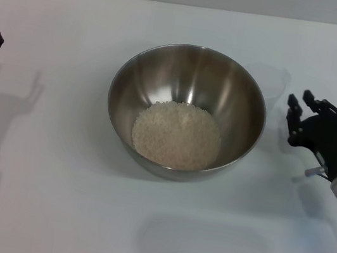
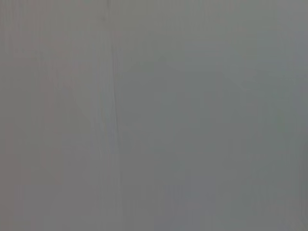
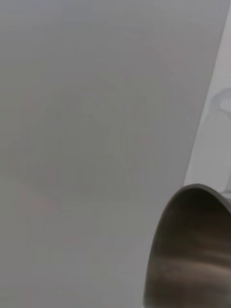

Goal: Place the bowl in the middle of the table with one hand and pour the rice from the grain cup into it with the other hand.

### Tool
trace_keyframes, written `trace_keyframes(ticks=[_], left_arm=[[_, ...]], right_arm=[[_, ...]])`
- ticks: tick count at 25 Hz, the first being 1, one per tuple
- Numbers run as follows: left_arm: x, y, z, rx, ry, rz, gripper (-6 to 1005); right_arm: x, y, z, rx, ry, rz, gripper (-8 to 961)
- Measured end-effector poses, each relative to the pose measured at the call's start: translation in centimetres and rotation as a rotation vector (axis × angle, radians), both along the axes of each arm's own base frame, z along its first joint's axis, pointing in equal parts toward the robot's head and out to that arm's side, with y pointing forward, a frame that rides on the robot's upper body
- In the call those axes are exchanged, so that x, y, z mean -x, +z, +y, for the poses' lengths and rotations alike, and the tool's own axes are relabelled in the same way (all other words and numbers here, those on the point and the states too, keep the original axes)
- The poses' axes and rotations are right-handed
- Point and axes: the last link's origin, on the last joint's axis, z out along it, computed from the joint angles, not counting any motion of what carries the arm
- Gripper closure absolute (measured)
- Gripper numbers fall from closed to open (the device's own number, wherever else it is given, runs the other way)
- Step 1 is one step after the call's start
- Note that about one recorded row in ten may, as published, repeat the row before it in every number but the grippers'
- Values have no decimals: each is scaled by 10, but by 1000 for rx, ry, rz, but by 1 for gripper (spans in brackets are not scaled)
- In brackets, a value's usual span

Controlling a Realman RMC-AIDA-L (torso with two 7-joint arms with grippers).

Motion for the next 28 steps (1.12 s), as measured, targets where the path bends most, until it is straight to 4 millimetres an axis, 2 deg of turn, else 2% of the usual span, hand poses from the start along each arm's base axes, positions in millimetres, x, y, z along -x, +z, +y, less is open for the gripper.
trace_keyframes(ticks=[6, 8, 9, 10, 12, 15, 19, 24, 28], left_arm=[[0, 0, -1, -1, 1, 0, 206], [1, 0, -1, 1, 4, 1, 206], [2, 0, -1, 2, 7, 1, 206], [3, 0, -1, 4, 8, -1, 206], [4, 0, -1, 7, 10, -7, 206], [6, 1, -3, 10, 15, -11, 206], [8, 1, -4, 12, 19, -7, 205], [11, -2, -5, 29, 30, 2, 205], [14, -2, -7, 37, 38, -7, 205]], right_arm=[[-7, 17, -27, -107, 32, 53, 721], [-12, 28, -40, -175, 40, 75, 721], [-19, 45, -59, -284, 34, 113, 721], [-19, 45, -59, -284, 34, 113, 721], [-25, 61, -75, -395, 19, 153, 721], [-32, 81, -98, -524, 16, 206, 672], [-37, 92, -112, -601, 1, 220, 606], [-36, 91, -113, -605, -1, 220, 322], [-35, 91, -112, -607, -1, 224, 198]])
